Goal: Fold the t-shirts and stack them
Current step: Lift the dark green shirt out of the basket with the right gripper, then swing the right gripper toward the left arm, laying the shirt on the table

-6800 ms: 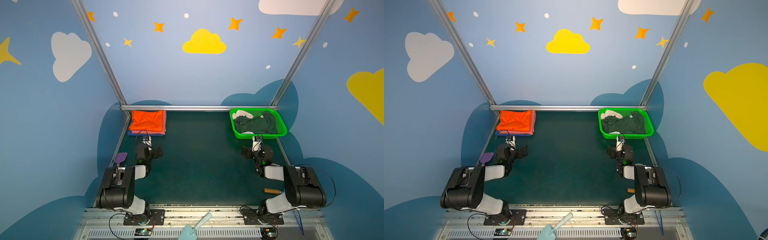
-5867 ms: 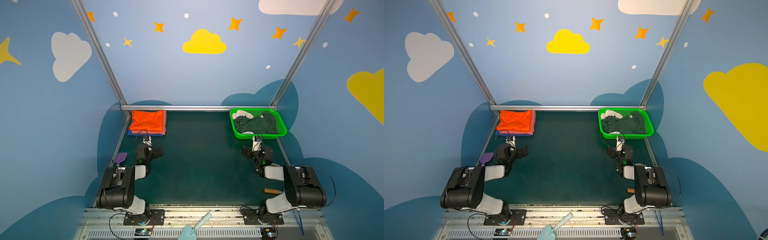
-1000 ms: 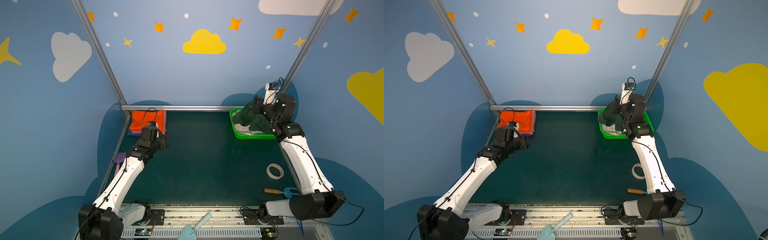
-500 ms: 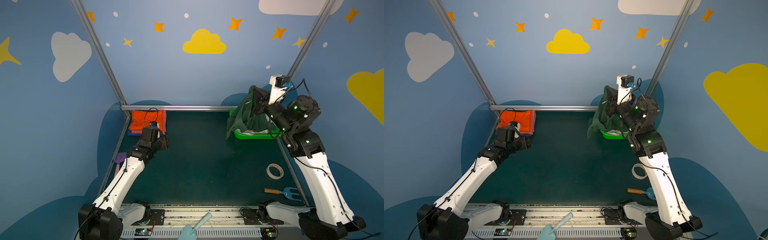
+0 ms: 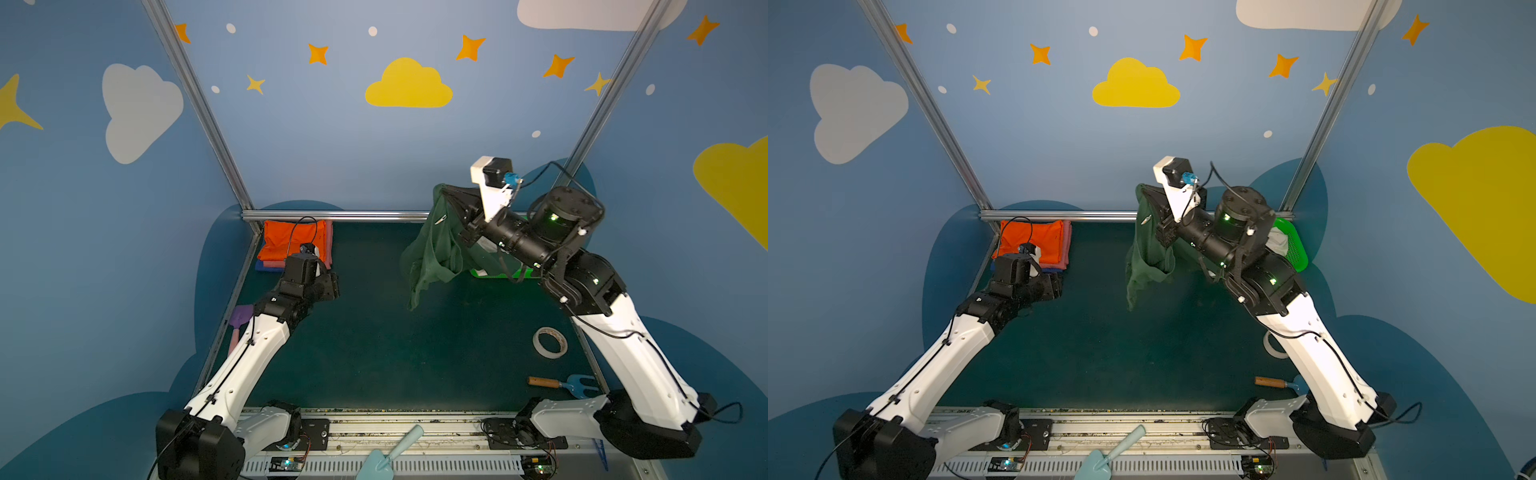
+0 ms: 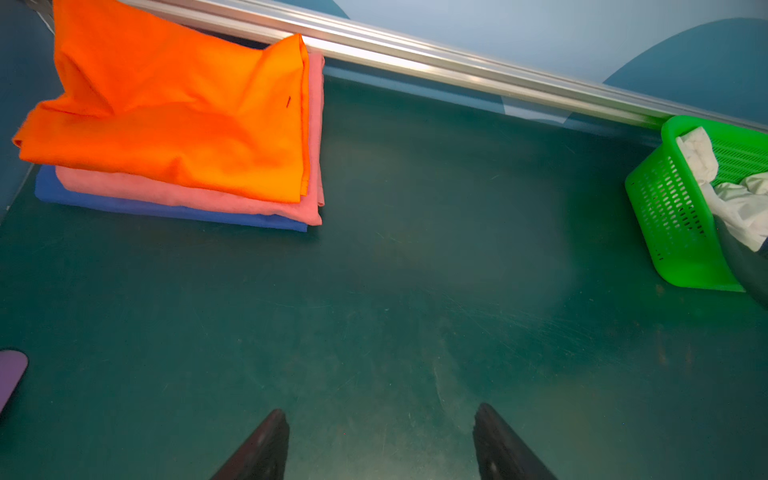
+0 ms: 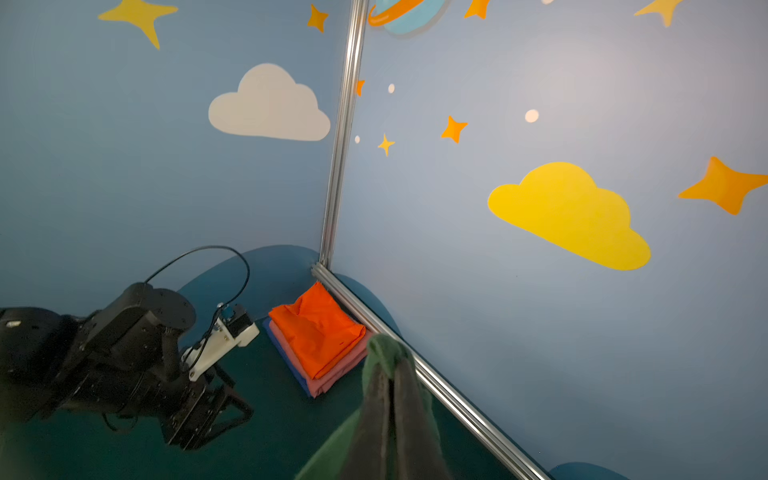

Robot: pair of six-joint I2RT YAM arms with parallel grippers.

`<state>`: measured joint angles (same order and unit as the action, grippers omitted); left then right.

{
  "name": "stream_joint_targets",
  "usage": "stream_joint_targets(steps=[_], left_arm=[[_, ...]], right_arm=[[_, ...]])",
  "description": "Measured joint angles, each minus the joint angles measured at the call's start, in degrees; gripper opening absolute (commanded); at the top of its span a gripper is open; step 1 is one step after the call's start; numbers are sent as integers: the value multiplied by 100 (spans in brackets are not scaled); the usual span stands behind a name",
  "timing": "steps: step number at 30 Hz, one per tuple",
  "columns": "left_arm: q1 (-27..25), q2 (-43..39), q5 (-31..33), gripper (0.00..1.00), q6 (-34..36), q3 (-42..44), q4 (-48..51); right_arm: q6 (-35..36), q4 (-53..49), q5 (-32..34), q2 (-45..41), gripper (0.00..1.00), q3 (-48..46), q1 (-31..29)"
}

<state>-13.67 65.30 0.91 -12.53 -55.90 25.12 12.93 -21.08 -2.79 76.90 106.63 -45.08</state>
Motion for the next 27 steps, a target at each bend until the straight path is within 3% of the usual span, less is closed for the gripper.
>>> stream_joint_targets(steps=[11,17,22,27], left_arm=[[0,-50,179,69,11,0,2],[-17,-225,634,63,2,20,44],[-22,-603,1141,60,-15,186,33],[-22,-807,1582,59,-37,256,0]], right_arm=[[216,-369,-247,651,0,505,-616],[59,-369,-439,951,0,599,-678],[-304,-389,-579,1329,0,505,-695],[-975,-136,-887,1591,0,-243,-776]])
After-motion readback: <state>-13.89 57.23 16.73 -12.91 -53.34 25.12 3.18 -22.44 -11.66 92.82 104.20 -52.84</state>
